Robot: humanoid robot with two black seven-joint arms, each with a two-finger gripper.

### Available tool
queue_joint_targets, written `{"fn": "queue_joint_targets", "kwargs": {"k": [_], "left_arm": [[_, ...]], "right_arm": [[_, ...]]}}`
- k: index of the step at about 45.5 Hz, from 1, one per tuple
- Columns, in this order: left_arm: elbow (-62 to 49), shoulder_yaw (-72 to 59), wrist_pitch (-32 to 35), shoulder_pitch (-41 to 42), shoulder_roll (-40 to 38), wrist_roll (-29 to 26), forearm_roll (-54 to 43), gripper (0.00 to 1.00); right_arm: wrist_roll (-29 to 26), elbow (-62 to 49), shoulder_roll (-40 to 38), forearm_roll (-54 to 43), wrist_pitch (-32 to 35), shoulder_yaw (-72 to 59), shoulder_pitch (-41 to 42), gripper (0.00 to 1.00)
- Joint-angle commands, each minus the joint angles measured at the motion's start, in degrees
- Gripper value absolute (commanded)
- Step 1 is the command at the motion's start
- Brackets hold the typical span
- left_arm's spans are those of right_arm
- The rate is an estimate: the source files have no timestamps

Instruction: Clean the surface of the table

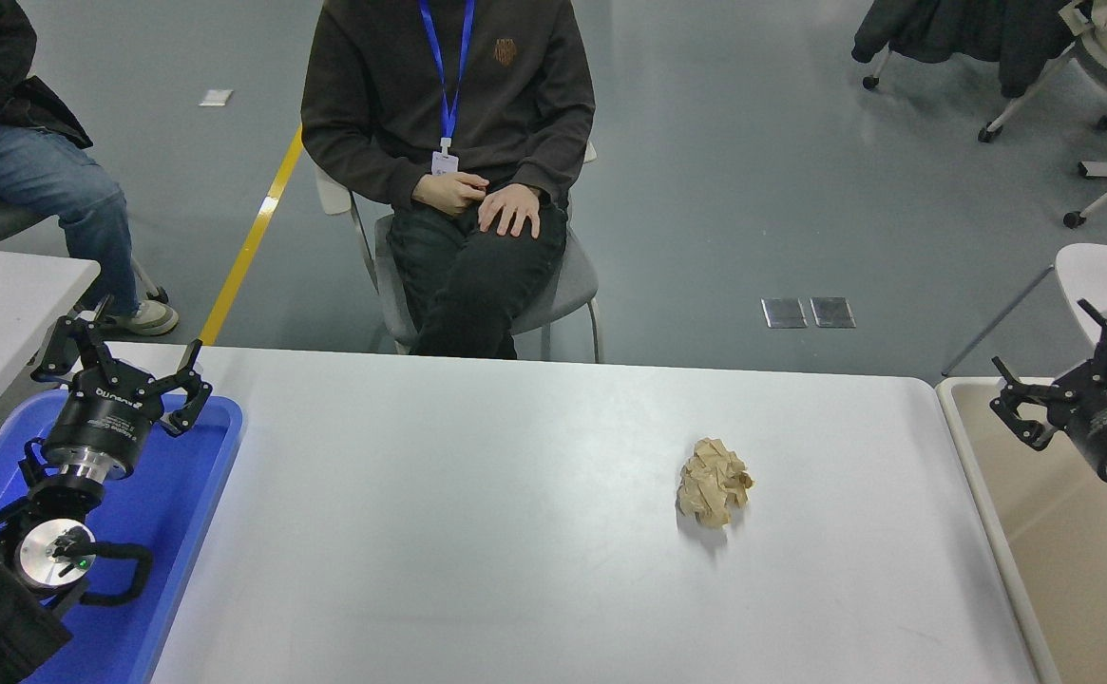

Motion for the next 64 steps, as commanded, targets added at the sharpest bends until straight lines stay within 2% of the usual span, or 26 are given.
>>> {"fn": "queue_joint_targets", "kwargs": {"k": [1, 13, 27, 34, 49, 64], "left_arm": [[-0.02, 0.00, 0.00, 0.00, 0.00, 0.00, 0.00, 1.00], [0.07, 0.00, 0.00, 0.00, 0.00, 0.00, 0.00, 1.00], [-0.02, 0.00, 0.00, 0.00, 0.00, 0.00, 0.00, 1.00], [-0.02, 0.00, 0.00, 0.00, 0.00, 0.00, 0.00, 1.00], [0.07, 0.00, 0.00, 0.00, 0.00, 0.00, 0.00, 1.00], [0.07, 0.00, 0.00, 0.00, 0.00, 0.00, 0.00, 1.00]], "right_arm": [[1.94, 1.05, 3.41, -0.55, 7.80, -0.08, -0.10, 0.99], [2.02, 0.87, 7.89, -4.77, 8.86, -0.52, 0.43, 0.99], [2.29, -0.53, 8.25, -8.55, 11.41, -4.39, 2.80, 0.99], [4.92, -3.17, 8.33, -9.52, 14.48, -4.65, 2.89, 0.99], [5.01, -7.92, 9.12, -10.66, 21.07, -5.00, 4.82, 0.99], [4.93, -8.80, 9.74, -10.05, 20.64, -12.30, 7.99, 0.99]]}}
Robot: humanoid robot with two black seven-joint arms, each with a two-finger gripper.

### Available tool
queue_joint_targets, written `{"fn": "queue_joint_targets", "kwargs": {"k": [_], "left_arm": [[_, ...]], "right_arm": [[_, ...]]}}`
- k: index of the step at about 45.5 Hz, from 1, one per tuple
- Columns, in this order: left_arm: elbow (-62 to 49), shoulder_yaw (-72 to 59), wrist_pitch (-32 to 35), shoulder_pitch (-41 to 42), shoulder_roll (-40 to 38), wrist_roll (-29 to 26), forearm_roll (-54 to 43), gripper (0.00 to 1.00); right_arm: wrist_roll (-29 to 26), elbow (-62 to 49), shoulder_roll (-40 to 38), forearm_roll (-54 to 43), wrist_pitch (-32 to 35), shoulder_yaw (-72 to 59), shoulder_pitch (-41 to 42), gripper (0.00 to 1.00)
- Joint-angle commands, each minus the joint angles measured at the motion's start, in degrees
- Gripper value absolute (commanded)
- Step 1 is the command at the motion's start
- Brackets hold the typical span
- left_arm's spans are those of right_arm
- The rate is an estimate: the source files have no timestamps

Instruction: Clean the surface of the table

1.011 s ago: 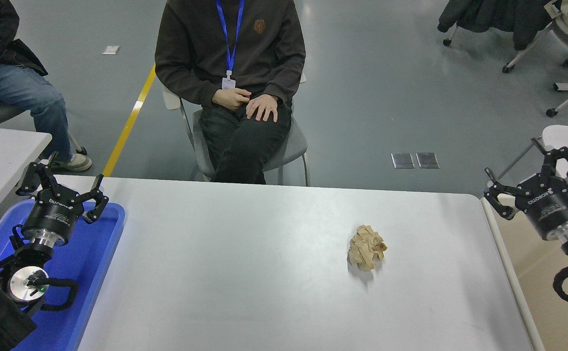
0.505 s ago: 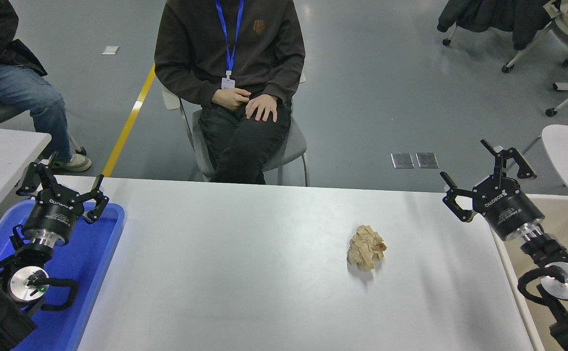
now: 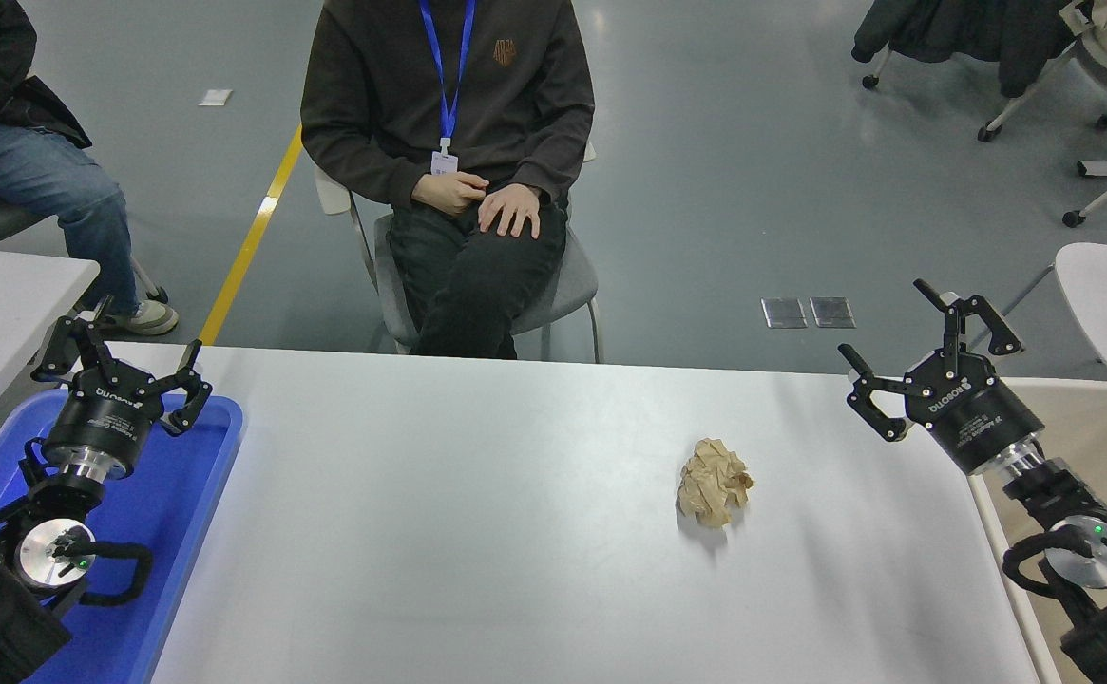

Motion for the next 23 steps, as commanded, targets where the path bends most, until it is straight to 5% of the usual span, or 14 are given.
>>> {"fn": "queue_joint_targets", "kwargs": {"k": [1, 23], "left_arm": [[-0.01, 0.00, 0.00, 0.00, 0.00, 0.00, 0.00, 1.00], [-0.01, 0.00, 0.00, 0.00, 0.00, 0.00, 0.00, 1.00]], "right_arm": [[0.00, -0.87, 0.42, 0.27, 0.82, -4.18, 1.74, 0.99], [0.09, -5.61, 0.77, 0.88, 0.82, -6.11, 3.32, 0.99]]}}
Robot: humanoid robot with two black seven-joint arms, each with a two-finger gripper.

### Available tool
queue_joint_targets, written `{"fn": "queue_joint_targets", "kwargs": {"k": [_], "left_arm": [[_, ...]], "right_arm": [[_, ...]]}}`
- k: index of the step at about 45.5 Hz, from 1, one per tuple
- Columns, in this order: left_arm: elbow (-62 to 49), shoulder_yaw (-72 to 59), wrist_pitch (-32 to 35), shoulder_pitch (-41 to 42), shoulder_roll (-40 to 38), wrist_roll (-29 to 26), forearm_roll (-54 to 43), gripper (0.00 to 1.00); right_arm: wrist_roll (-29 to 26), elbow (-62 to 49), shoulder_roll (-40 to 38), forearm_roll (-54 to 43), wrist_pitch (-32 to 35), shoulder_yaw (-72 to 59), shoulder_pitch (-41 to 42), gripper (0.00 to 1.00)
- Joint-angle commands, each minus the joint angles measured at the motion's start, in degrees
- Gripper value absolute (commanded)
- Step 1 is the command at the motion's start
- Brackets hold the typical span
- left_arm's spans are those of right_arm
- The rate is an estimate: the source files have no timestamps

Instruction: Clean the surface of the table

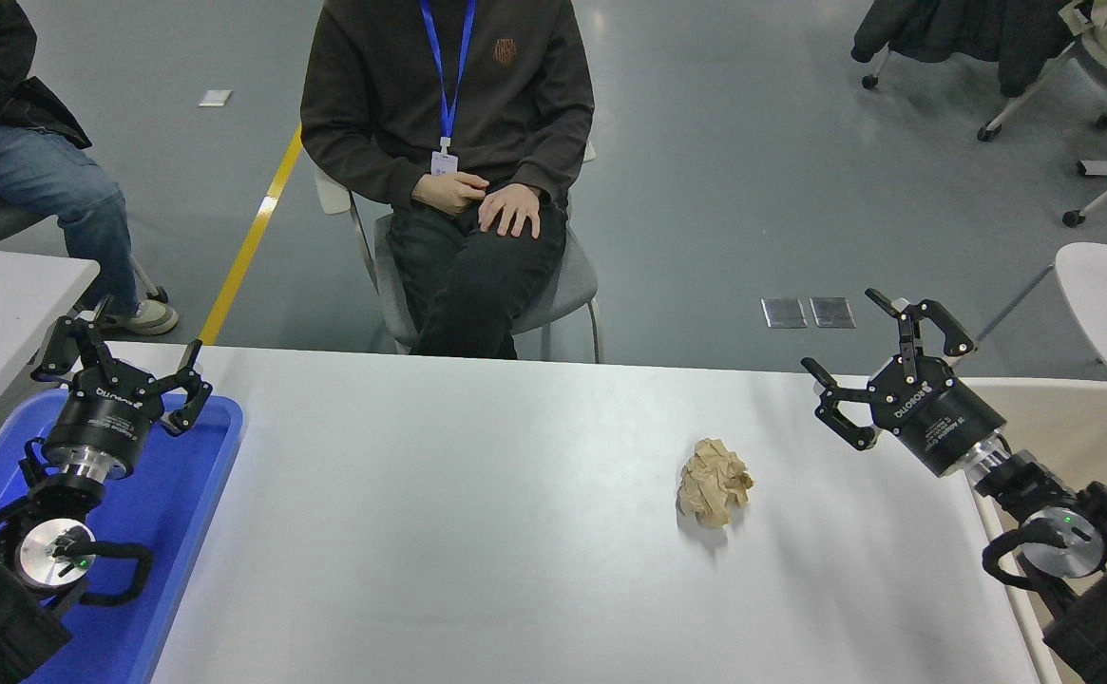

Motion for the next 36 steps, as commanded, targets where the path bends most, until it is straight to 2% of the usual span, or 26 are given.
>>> {"fn": "queue_joint_targets", "kwargs": {"k": [1, 11, 22, 24, 28, 33, 36], "left_arm": [[-0.01, 0.00, 0.00, 0.00, 0.00, -0.01, 0.00, 1.00], [-0.01, 0.00, 0.00, 0.00, 0.00, -0.01, 0.00, 1.00], [-0.01, 0.00, 0.00, 0.00, 0.00, 0.00, 0.00, 1.00], [-0.01, 0.00, 0.00, 0.00, 0.00, 0.00, 0.00, 1.00], [-0.01, 0.00, 0.00, 0.00, 0.00, -0.01, 0.00, 1.00], [-0.01, 0.00, 0.00, 0.00, 0.00, -0.01, 0.00, 1.00], [-0.01, 0.00, 0.00, 0.00, 0.00, -0.01, 0.00, 1.00]], "right_arm": [[0.02, -1.59, 0.09, 0.51, 0.12, -0.19, 0.72, 0.99], [-0.95, 0.34, -1.05, -1.77, -0.15, -2.90, 3.26, 0.99], [-3.84, 7.54, -8.25, -6.25, -1.11, -12.93, 9.15, 0.99], [-4.37, 11.58, -10.36, -8.53, -2.25, -13.90, 9.77, 0.99], [-7.53, 20.90, -11.86, -15.03, -8.66, -14.16, 9.86, 0.99], [-14.81, 28.36, -11.86, -20.13, -16.65, -14.16, 9.33, 0.99], [-17.46, 31.80, -11.95, -21.81, -18.08, -14.16, 8.98, 0.99]]}}
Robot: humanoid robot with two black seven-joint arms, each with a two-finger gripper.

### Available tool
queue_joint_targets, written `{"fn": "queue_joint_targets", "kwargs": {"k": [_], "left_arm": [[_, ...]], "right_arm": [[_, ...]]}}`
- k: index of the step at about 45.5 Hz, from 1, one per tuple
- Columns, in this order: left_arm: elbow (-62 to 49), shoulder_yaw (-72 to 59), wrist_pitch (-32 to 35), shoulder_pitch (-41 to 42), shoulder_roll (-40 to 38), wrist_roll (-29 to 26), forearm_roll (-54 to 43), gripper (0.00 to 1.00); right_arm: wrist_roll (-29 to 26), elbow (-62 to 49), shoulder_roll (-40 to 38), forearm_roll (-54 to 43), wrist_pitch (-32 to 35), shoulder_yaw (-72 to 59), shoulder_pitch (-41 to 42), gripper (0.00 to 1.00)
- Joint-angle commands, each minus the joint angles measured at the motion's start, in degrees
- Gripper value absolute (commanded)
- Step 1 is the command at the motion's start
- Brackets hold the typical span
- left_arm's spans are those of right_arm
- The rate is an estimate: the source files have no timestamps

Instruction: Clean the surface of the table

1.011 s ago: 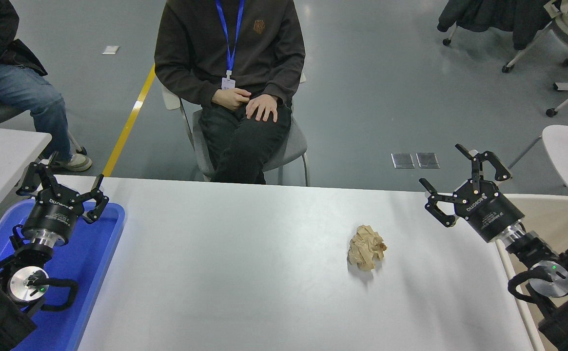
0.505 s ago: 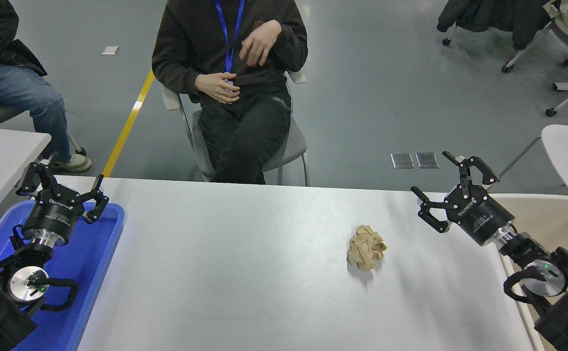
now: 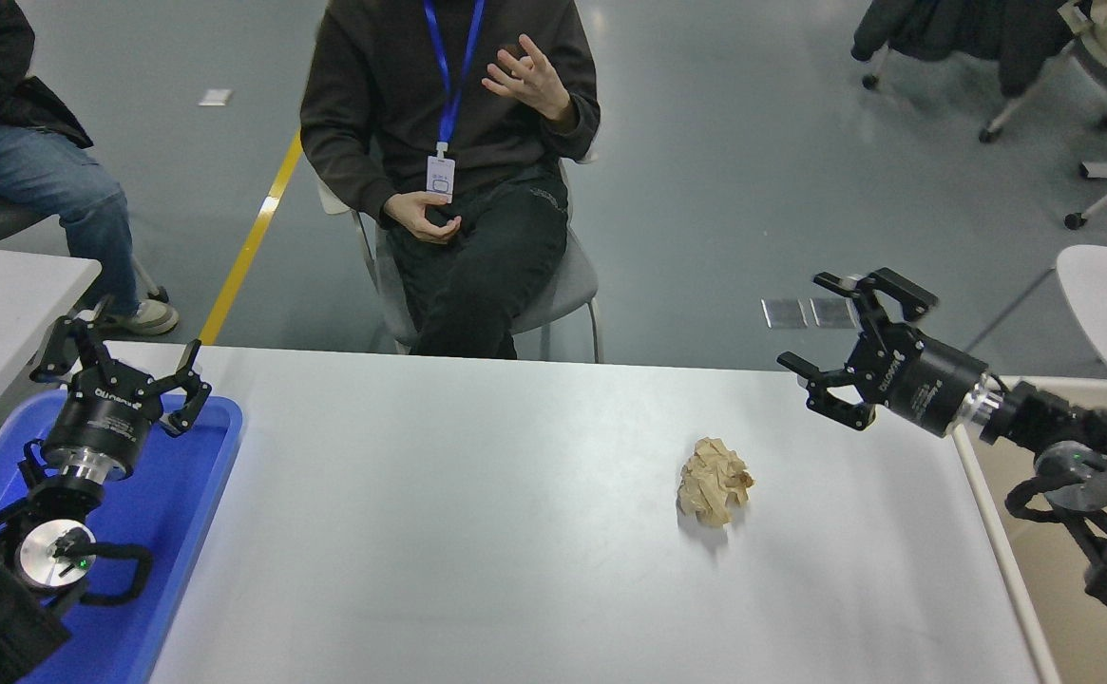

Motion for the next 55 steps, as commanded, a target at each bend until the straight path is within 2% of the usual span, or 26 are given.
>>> {"fn": "queue_joint_targets", "kwargs": {"k": [1, 8, 26, 33, 39, 45, 48, 55], "left_arm": [[0.00, 0.00, 0.00, 0.00, 0.00, 0.04, 0.00, 1.00], [0.00, 0.00, 0.00, 0.00, 0.00, -0.04, 0.00, 1.00], [0.00, 0.00, 0.00, 0.00, 0.00, -0.04, 0.00, 1.00], [0.00, 0.00, 0.00, 0.00, 0.00, -0.04, 0.00, 1.00], [0.00, 0.00, 0.00, 0.00, 0.00, -0.04, 0.00, 1.00], [0.00, 0.00, 0.00, 0.00, 0.00, 0.04, 0.00, 1.00], [0.08, 0.00, 0.00, 0.00, 0.00, -0.04, 0.00, 1.00], [0.00, 0.00, 0.00, 0.00, 0.00, 0.04, 0.00, 1.00]], "right_arm": [[-10.19, 15.79, -2.44, -9.58, -9.93, -2.13, 0.53, 0.99], [-13.27, 22.30, -4.20, -16.87, -10.19, -4.06, -0.53, 0.99], [-13.01, 28.81, -3.24, -44.03, -10.19, -9.42, -0.70, 0.99], [-13.45, 27.50, -2.97, -48.43, -10.28, -10.56, -1.41, 0.99], [-13.54, 21.18, -0.16, -49.75, -10.72, -11.97, -0.70, 0.99], [-14.24, 17.47, 1.77, -51.86, -13.70, -15.39, 0.35, 0.99], [-17.31, 17.12, 2.39, -51.95, -17.39, -18.99, 1.40, 0.99], [-18.64, 13.96, 5.64, -51.95, -18.45, -19.62, 1.93, 0.99]]}}
